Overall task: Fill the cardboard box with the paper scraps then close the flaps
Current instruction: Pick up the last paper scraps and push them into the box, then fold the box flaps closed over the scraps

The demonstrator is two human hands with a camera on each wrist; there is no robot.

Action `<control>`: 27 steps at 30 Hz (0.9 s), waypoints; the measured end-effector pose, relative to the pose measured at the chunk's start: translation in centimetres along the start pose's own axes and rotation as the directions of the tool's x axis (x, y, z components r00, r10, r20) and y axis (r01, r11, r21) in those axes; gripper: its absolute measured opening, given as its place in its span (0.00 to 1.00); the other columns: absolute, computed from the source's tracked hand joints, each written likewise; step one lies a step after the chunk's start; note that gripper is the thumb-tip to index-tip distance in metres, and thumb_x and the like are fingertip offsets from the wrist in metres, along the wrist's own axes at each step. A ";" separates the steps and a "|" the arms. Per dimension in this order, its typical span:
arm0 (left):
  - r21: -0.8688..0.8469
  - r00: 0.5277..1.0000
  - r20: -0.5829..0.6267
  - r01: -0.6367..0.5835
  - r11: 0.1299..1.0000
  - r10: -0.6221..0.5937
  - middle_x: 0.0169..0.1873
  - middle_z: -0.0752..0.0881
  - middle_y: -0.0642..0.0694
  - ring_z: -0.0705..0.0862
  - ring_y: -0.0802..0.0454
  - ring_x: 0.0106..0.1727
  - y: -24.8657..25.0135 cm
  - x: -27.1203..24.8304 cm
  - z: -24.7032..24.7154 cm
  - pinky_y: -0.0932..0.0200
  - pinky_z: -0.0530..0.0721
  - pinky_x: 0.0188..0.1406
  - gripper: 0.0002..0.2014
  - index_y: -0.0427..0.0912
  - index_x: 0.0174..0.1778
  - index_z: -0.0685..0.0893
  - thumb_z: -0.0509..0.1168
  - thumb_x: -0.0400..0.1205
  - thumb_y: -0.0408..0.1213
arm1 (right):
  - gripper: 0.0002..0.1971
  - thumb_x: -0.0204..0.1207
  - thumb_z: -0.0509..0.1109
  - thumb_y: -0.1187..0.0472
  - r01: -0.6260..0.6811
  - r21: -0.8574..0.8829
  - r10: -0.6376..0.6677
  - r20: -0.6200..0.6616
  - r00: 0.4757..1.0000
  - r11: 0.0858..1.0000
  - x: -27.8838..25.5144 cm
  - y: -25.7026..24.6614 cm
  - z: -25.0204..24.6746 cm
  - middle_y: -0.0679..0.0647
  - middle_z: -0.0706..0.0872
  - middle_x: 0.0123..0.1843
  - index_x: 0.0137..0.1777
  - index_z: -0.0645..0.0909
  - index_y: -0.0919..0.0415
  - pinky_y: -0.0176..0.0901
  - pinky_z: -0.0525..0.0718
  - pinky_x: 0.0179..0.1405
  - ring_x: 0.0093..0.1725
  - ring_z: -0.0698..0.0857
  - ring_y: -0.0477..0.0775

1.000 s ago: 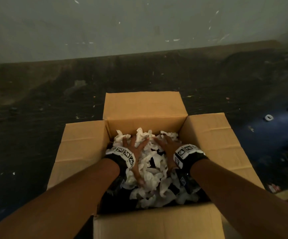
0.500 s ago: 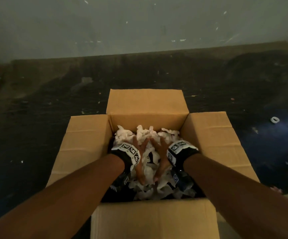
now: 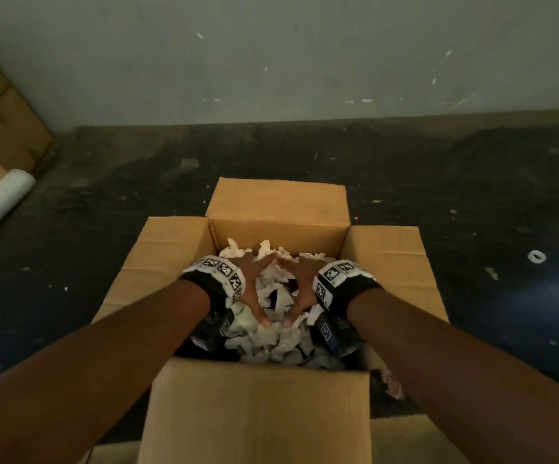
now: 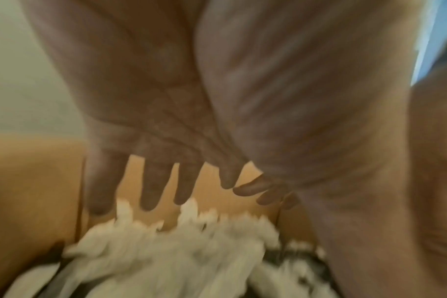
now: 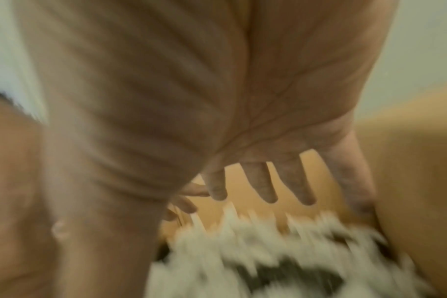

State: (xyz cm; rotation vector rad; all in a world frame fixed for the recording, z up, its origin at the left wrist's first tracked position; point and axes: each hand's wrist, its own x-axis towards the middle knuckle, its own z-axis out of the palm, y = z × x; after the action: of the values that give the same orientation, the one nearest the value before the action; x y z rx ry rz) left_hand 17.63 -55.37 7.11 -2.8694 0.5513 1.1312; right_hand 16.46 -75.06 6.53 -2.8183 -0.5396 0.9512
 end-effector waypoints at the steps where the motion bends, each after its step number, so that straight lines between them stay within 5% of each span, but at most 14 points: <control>1: -0.021 0.998 -0.058 -0.025 0.999 0.024 0.90 0.48 0.45 0.53 0.41 0.89 0.4 -0.9 -0.4 0.36 0.62 0.85 0.76 0.64 0.86 0.33 0.82 0.55 0.73 | 0.76 0.38 0.79 0.17 0.031 0.042 -0.030 -0.030 0.999 0.999 -0.7 0.0 -0.4 0.49 0.65 0.88 0.87 0.46 0.36 0.63 0.72 0.79 0.83 0.69 0.59; 3: -0.101 0.974 -0.223 -0.053 0.993 0.029 0.87 0.58 0.43 0.63 0.41 0.85 0.7 -2.6 -0.4 0.41 0.69 0.82 0.65 0.55 0.90 0.44 0.80 0.66 0.67 | 0.70 0.45 0.77 0.17 0.094 0.098 -0.083 -0.111 0.990 0.991 -2.9 -0.1 -1.6 0.50 0.67 0.86 0.88 0.52 0.39 0.60 0.70 0.80 0.83 0.69 0.59; 6: -0.205 0.890 -0.455 -0.072 0.976 -0.030 0.86 0.60 0.46 0.68 0.43 0.83 -0.7 -5.4 0.9 0.42 0.72 0.80 0.55 0.59 0.89 0.52 0.73 0.71 0.70 | 0.61 0.64 0.76 0.25 0.010 0.063 -0.001 -0.151 0.989 0.998 -5.6 1.3 -1.7 0.59 0.50 0.91 0.90 0.42 0.42 0.63 0.57 0.85 0.89 0.52 0.65; 9: -0.207 0.820 -0.561 -0.003 0.978 -0.117 0.85 0.60 0.46 0.64 0.42 0.84 -2.6 -8.2 2.7 0.41 0.69 0.81 0.48 0.59 0.87 0.60 0.69 0.73 0.72 | 0.61 0.61 0.68 0.17 -0.082 0.039 0.090 -0.272 0.958 0.996 -7.9 3.8 -0.3 0.62 0.37 0.90 0.88 0.38 0.36 0.71 0.52 0.83 0.88 0.40 0.70; 12: -0.264 0.753 -0.567 0.215 0.940 -0.332 0.87 0.53 0.41 0.55 0.35 0.87 -5.3 -10.6 4.8 0.35 0.63 0.84 0.45 0.60 0.88 0.59 0.68 0.77 0.69 | 0.59 0.63 0.65 0.17 -0.189 0.037 0.190 -0.335 0.923 0.981 -9.7 6.4 1.6 0.63 0.31 0.89 0.86 0.35 0.33 0.73 0.51 0.83 0.87 0.37 0.72; 16: -0.378 0.679 -0.447 0.447 0.811 -0.583 0.88 0.48 0.36 0.52 0.28 0.87 -10.6 -12.2 7.6 0.29 0.59 0.84 0.47 0.69 0.88 0.52 0.60 0.74 0.78 | 0.58 0.62 0.65 0.16 -0.302 0.180 0.345 -0.310 0.886 0.936 -12.7 9.2 4.0 0.60 0.25 0.87 0.83 0.32 0.26 0.78 0.54 0.82 0.87 0.38 0.74; 21: -0.557 0.761 -0.179 0.443 0.702 -0.623 0.89 0.52 0.34 0.63 0.21 0.82 -15.2 -12.9 9.0 0.27 0.64 0.79 0.47 0.75 0.85 0.38 0.58 0.76 0.78 | 0.55 0.55 0.60 0.11 -0.381 0.397 0.476 -0.175 0.862 0.835 -15.4 11.0 6.6 0.60 0.33 0.89 0.76 0.29 0.16 0.80 0.66 0.76 0.85 0.55 0.78; 25: -0.549 0.781 -0.210 0.403 0.732 -0.588 0.88 0.57 0.37 0.65 0.26 0.83 -15.0 -13.1 9.0 0.33 0.66 0.79 0.45 0.63 0.89 0.47 0.63 0.81 0.68 | 0.55 0.52 0.55 0.08 -0.400 0.450 0.507 -0.142 0.850 0.798 -16.5 10.7 7.6 0.64 0.57 0.87 0.78 0.30 0.17 0.72 0.75 0.72 0.79 0.70 0.73; 27: -0.528 0.784 -0.243 0.387 0.756 -0.571 0.88 0.60 0.37 0.68 0.27 0.81 -15.3 -13.5 9.1 0.32 0.69 0.78 0.47 0.64 0.88 0.49 0.65 0.78 0.71 | 0.56 0.54 0.57 0.09 -0.409 0.462 0.527 -0.158 0.835 0.787 -17.0 9.9 7.7 0.63 0.58 0.85 0.79 0.31 0.19 0.70 0.79 0.69 0.77 0.73 0.72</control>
State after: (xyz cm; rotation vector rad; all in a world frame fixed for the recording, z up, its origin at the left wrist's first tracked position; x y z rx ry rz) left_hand 7.45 -35.50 7.54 -3.3309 -0.5602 0.6546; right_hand 2.18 -90.58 7.79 -2.6494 0.3935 0.6017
